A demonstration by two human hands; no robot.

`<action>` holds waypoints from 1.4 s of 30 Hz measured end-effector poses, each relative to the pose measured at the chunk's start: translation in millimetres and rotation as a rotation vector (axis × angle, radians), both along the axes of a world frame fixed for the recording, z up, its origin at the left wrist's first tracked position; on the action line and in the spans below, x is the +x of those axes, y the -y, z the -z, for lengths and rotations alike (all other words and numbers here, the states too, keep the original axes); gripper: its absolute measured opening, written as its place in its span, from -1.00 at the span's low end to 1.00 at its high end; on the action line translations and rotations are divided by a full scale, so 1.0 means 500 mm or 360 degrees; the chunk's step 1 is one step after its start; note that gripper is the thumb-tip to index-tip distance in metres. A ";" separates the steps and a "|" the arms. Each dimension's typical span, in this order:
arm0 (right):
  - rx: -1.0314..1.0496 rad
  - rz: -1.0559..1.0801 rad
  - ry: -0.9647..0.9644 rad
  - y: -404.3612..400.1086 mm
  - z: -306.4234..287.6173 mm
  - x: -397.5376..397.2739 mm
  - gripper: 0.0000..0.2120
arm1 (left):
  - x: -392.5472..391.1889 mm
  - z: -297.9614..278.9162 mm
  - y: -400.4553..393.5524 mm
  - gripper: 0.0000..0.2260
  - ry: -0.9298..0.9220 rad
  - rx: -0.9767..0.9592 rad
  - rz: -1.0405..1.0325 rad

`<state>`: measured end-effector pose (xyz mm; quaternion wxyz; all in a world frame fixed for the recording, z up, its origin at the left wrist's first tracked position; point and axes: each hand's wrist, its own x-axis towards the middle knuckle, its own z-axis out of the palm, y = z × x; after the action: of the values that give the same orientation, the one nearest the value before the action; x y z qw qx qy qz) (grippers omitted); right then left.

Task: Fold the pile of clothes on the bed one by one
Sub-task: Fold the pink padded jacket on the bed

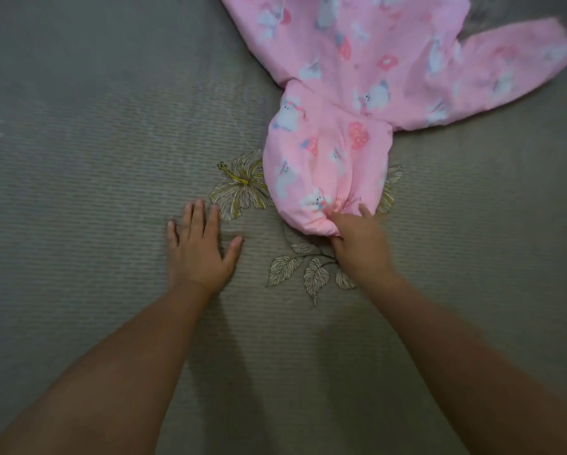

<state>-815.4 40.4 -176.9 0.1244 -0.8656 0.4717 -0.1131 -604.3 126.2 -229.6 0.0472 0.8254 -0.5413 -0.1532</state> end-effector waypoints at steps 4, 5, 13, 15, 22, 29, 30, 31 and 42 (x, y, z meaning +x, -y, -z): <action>0.0305 0.0110 0.0068 -0.182 -0.016 -0.089 -0.65 | -0.004 -0.033 -0.041 -0.28 -0.0194 -0.0072 0.0251; 0.0569 0.0213 -0.0002 -0.223 -0.020 -0.113 -0.63 | -0.017 -0.045 -0.066 -0.27 -0.0229 -0.0046 0.0403; 0.1768 0.0733 0.0687 -0.514 -0.118 -0.302 -0.84 | -0.198 -0.201 -0.302 -0.77 -0.0116 -0.0381 0.1573; 0.2129 0.0904 0.0925 -0.570 -0.163 -0.346 -0.70 | -0.237 -0.249 -0.368 -0.81 -0.0321 0.0065 0.1375; 0.1865 0.1444 0.1724 -0.588 -0.327 -0.425 -0.74 | -0.292 -0.402 -0.471 -0.74 -0.1748 0.0717 -0.0071; 0.1253 0.1107 0.0829 -0.700 -0.267 -0.388 -0.64 | -0.270 -0.418 -0.447 -0.70 -0.1766 -0.0378 -0.1096; 0.1287 0.0961 0.0680 -0.733 -0.251 -0.380 -0.55 | -0.263 -0.408 -0.482 -0.65 -0.1531 -0.0322 -0.0879; 0.1291 0.0798 0.0486 -0.764 -0.234 -0.370 -0.48 | -0.261 -0.394 -0.526 -0.61 -0.1259 -0.0187 -0.0584; 0.0791 0.0457 -0.0020 -0.847 -0.162 -0.276 -0.72 | -0.242 -0.259 -0.757 -0.70 -0.0162 0.0380 -0.0007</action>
<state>-953.3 463.7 -95.9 0.3127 -0.7335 0.6034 -0.0052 -725.2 504.7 -99.9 -0.0238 0.8174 -0.5144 -0.2582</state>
